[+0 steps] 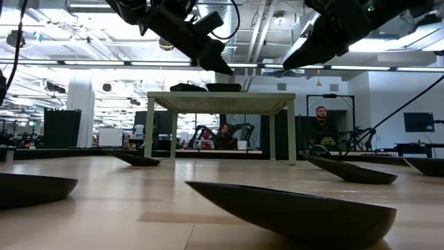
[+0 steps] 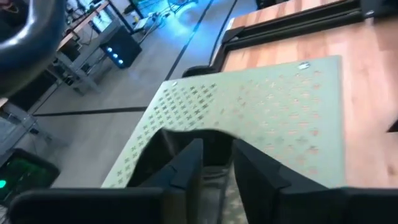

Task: Pick & Place Mini shaped plates
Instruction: Stack the distorted square plate on top of the other distorted square plate on the shelf

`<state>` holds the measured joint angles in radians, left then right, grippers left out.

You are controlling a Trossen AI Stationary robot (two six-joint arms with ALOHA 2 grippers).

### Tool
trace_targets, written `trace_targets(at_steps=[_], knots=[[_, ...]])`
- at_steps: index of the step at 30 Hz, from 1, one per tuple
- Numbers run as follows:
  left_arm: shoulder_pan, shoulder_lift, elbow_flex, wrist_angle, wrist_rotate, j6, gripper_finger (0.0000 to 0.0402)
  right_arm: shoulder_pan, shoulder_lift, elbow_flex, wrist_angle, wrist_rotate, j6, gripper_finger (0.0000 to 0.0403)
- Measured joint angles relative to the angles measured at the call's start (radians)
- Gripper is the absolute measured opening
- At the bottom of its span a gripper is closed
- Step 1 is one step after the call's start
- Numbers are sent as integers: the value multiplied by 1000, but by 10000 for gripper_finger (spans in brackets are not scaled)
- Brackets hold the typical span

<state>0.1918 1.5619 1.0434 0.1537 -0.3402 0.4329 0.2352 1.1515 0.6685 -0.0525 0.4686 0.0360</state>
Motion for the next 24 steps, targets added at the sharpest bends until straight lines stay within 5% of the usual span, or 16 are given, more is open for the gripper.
trace_targets(at_steps=[10, 16, 24], knots=[[-306, -163, -1, -133, 64, -84, 111, -3, 0, 0, 0, 0, -24, 93], [-553, -232, -3, -487, 167, -471, 106, -3, 0, 0, 15, 1, -141, 93], [-886, -232, -81, -697, 326, -1031, 104, -3, 0, 0, 109, 1, -354, 93]])
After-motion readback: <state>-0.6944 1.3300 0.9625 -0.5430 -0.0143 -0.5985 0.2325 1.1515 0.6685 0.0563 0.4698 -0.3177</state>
